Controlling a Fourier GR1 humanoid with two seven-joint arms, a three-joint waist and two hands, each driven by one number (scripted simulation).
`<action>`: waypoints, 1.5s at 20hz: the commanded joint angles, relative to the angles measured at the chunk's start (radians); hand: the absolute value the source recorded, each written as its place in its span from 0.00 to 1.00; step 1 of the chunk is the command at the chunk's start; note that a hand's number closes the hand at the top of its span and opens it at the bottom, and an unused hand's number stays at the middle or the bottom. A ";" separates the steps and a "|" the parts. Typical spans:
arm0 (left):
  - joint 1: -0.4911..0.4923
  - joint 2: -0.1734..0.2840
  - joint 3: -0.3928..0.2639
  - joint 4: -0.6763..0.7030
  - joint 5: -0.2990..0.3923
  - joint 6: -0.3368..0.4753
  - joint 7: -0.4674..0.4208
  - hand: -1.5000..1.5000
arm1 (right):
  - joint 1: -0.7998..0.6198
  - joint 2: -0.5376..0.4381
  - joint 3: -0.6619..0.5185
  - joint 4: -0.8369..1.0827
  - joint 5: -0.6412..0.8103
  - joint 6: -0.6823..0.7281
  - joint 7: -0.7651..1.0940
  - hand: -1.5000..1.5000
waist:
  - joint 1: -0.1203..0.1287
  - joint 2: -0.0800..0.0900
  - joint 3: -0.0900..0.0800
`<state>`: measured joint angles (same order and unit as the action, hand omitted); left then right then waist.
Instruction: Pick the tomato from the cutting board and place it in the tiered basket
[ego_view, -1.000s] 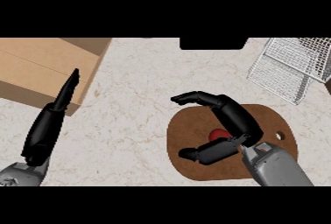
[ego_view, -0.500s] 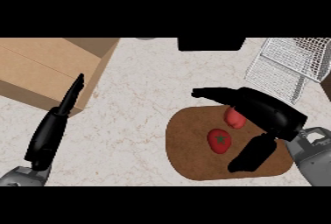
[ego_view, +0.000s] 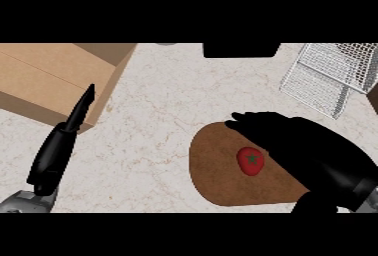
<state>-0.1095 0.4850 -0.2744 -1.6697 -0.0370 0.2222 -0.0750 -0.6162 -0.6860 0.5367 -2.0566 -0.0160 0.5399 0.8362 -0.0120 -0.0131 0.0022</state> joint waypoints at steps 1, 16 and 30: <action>0.014 -0.017 -0.005 -0.030 -0.016 -0.003 0.068 0.50 | -0.005 0.087 0.076 -0.100 0.011 0.001 0.243 0.00 | 0.010 0.007 -0.003; 0.050 -0.033 0.023 0.014 -0.030 -0.043 -0.011 0.50 | 0.020 0.195 0.362 0.057 0.387 -0.066 0.371 0.00 | 0.014 0.010 -0.003; 0.049 -0.062 0.062 0.006 -0.060 -0.066 0.017 0.50 | 0.105 0.147 0.294 0.094 0.408 0.097 0.289 0.00 | 0.012 0.011 -0.003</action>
<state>-0.0895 0.4251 -0.2250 -1.6810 -0.0916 0.1610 -0.0844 -0.5020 -0.5489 0.8641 -1.9438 0.4123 0.5219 0.9911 -0.0018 -0.0068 0.0047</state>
